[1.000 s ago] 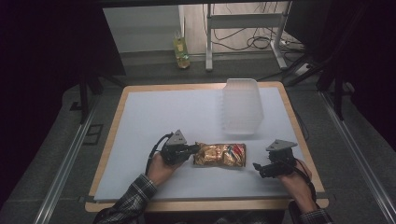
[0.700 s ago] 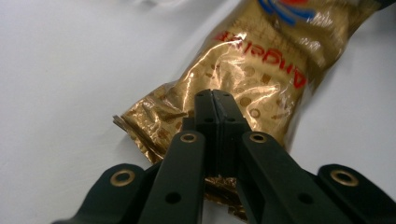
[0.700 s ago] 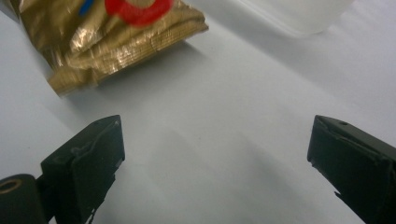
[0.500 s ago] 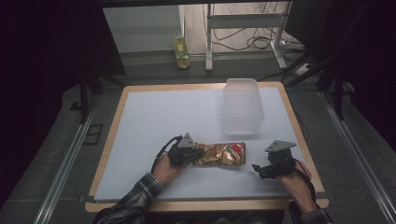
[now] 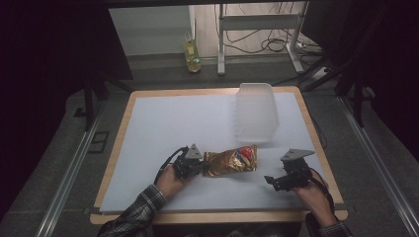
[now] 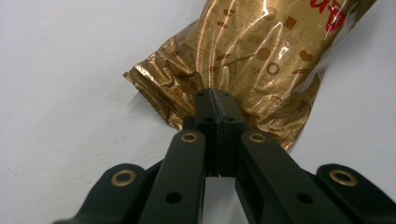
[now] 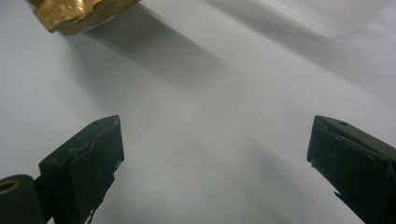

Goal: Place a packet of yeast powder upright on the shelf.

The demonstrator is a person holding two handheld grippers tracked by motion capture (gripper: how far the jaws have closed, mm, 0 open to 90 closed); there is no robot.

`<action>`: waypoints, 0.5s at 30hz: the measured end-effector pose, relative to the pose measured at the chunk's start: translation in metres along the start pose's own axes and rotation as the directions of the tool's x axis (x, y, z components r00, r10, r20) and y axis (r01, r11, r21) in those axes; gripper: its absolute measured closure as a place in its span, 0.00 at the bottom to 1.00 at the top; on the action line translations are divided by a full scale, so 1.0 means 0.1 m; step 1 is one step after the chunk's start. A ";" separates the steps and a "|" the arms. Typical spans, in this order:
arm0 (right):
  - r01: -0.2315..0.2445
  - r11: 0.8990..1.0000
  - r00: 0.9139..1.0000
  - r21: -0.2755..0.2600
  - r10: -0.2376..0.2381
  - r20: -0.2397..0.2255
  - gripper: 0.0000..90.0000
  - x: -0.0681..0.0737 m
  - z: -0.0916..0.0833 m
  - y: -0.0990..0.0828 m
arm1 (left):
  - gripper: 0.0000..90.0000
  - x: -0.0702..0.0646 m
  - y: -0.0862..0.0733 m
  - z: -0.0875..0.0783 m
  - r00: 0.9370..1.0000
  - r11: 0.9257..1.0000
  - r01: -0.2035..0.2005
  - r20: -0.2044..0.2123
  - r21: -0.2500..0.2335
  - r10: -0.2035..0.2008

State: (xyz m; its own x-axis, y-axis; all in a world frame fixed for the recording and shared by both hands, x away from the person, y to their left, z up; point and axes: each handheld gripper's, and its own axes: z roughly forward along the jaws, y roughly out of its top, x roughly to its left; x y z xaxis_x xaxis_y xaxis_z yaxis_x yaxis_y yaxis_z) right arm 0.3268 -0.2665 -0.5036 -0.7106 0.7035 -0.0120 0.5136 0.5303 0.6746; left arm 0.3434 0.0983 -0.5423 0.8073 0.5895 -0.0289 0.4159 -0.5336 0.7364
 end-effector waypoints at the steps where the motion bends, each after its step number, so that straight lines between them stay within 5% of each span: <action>1: -0.001 1.000 1.000 -0.001 0.000 -0.010 0.04 0.00 0.00 0.00 | 1.00 0.01 0.00 0.00 1.000 1.000 -0.006 0.001 0.006 0.006; 9: -0.047 0.999 0.992 -0.001 0.046 -0.119 0.04 0.04 0.05 0.08 | 1.00 0.02 0.00 -0.01 1.000 1.000 -0.011 0.003 0.009 0.011; 11: -0.086 0.996 0.984 -0.004 0.085 -0.159 0.05 0.04 0.07 0.11 | 1.00 0.02 0.00 -0.01 1.000 1.000 -0.006 0.007 0.008 0.006; 12: -0.121 0.993 0.971 0.001 0.119 -0.208 0.05 0.05 0.10 0.17 | 1.00 0.01 0.00 0.00 1.000 1.000 0.007 0.008 -0.001 -0.007; 15: -0.126 0.992 0.966 -0.001 0.122 -0.227 0.05 0.06 0.13 0.22 | 1.00 0.03 0.00 -0.01 1.000 1.000 0.003 0.012 0.007 -0.003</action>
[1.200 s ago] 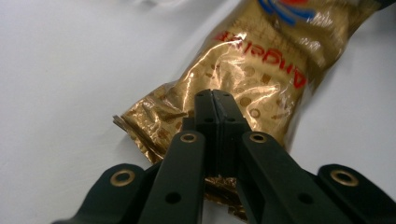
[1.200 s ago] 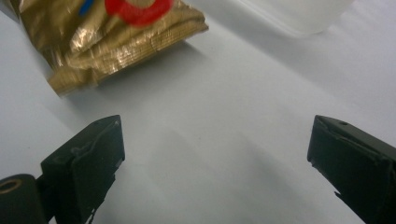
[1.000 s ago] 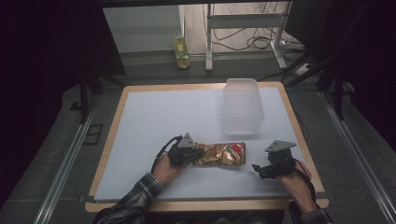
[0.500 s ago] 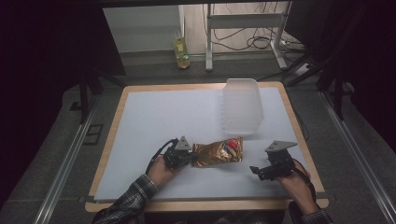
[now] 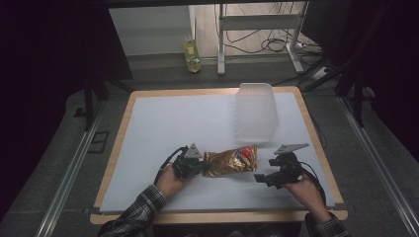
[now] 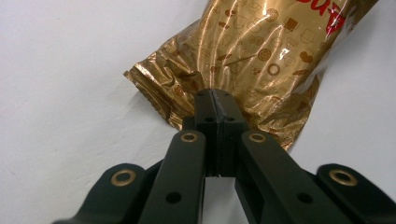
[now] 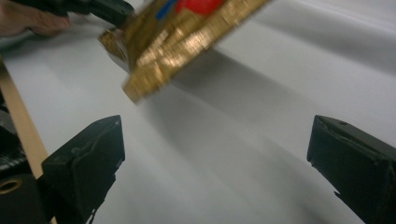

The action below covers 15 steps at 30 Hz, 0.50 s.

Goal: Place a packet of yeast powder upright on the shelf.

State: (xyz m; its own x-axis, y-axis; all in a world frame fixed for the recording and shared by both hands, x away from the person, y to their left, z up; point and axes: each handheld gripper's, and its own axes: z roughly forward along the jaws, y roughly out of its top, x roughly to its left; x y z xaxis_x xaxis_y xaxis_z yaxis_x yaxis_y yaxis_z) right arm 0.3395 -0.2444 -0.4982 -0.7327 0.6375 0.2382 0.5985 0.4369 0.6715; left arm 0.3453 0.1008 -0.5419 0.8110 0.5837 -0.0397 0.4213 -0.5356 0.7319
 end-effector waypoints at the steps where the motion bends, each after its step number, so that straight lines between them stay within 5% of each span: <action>1: -0.006 1.000 1.000 -0.001 0.006 -0.007 0.05 0.01 0.01 0.02 | 1.00 -0.01 0.00 0.01 1.000 1.000 0.011 0.001 -0.009 -0.011; 4: -0.059 0.998 0.997 -0.003 0.058 -0.055 0.05 0.01 0.07 0.12 | 1.00 0.00 0.00 0.00 1.000 1.000 0.009 0.004 -0.003 -0.009; 7: -0.129 0.992 0.984 0.008 0.129 -0.127 0.05 -0.01 0.17 0.26 | 1.00 0.00 0.00 0.00 1.000 1.000 0.001 0.001 0.000 -0.001; 10: -0.151 0.988 0.978 0.002 0.150 -0.142 0.08 -0.01 0.21 0.32 | 1.00 0.00 0.00 0.00 1.000 1.000 -0.001 -0.003 -0.003 0.001; 15: -0.232 0.973 0.957 -0.001 0.228 -0.181 0.32 -0.03 0.31 0.44 | 1.00 -0.01 -0.01 0.00 1.000 1.000 0.000 -0.004 -0.004 0.000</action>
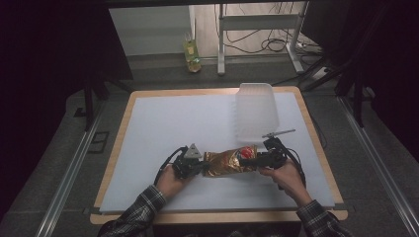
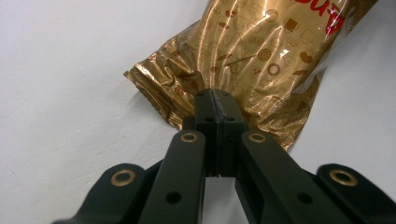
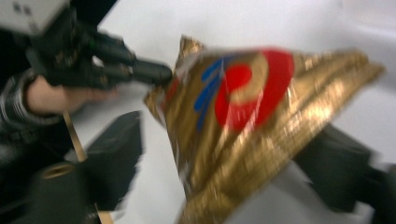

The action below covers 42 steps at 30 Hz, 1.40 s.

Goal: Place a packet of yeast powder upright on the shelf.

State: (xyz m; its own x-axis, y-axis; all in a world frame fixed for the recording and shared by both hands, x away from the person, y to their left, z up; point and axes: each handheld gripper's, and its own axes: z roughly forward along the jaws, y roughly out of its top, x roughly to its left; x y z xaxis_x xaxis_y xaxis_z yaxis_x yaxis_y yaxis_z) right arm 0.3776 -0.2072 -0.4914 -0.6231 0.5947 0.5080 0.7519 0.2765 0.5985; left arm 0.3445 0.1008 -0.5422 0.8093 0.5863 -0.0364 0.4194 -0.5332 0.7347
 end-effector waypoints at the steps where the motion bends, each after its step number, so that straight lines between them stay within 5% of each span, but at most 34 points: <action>1: -0.007 1.000 1.000 -0.004 0.007 0.002 0.37 0.01 0.03 0.02 | 1.00 0.00 0.00 0.00 1.000 1.000 0.000 0.000 0.000 0.000; 10: -0.019 0.999 1.000 0.050 0.019 0.002 0.57 0.04 0.28 0.11 | 1.00 -0.01 0.00 0.00 1.000 1.000 -0.002 -0.003 -0.004 0.002; 18: -0.015 0.998 1.000 0.057 0.016 -0.025 0.68 0.03 0.29 0.12 | 0.96 0.01 -0.01 -0.01 1.000 1.000 0.025 0.002 -0.011 -0.025; 32: 0.105 0.994 0.994 0.024 -0.104 -0.014 0.75 0.18 0.15 0.21 | 0.67 0.01 0.00 -0.10 1.000 0.998 0.015 -0.023 -0.055 -0.017; 42: 0.202 0.979 0.978 0.010 -0.203 0.043 0.76 0.26 -0.03 0.28 | 0.46 0.03 0.00 -0.18 0.999 0.995 0.029 -0.025 -0.098 -0.032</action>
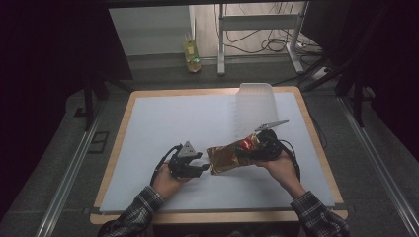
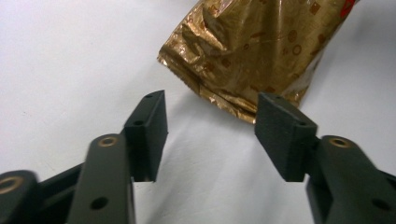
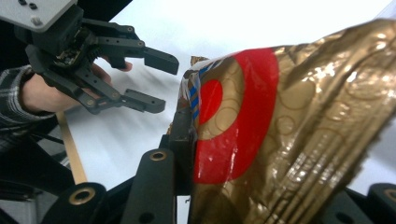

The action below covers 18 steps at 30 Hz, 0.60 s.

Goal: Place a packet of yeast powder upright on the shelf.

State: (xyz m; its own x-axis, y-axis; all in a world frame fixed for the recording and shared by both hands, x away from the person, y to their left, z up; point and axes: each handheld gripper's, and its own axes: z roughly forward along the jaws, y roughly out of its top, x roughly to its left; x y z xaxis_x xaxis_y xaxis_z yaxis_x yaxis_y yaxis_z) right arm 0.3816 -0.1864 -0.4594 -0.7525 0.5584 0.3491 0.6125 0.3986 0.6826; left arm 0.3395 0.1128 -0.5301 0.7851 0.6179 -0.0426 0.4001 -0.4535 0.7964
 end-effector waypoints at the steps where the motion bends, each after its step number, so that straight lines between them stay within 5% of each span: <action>1: 0.012 1.000 1.000 -0.001 -0.012 0.003 0.76 0.00 -0.01 0.01 | 0.43 0.01 0.00 -0.01 1.000 1.000 0.000 0.001 -0.002 0.000; 7: 0.060 0.998 0.998 -0.004 -0.060 0.031 0.76 0.03 -0.08 0.05 | 0.26 0.01 -0.01 -0.03 1.000 1.000 0.003 -0.006 -0.021 -0.003; 18: 0.130 0.991 0.991 -0.011 -0.130 0.045 0.76 0.04 -0.23 0.15 | 0.11 -0.03 0.00 -0.06 0.999 0.999 -0.029 -0.025 -0.023 0.029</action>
State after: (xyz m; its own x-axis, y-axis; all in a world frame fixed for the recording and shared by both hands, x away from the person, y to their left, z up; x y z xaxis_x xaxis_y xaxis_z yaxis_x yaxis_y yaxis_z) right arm 0.3823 -0.1942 -0.4328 -0.8139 0.5343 0.2281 0.5064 0.4601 0.7293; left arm 0.3348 0.1149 -0.5263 0.7844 0.6202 -0.0046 0.3659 -0.4566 0.8110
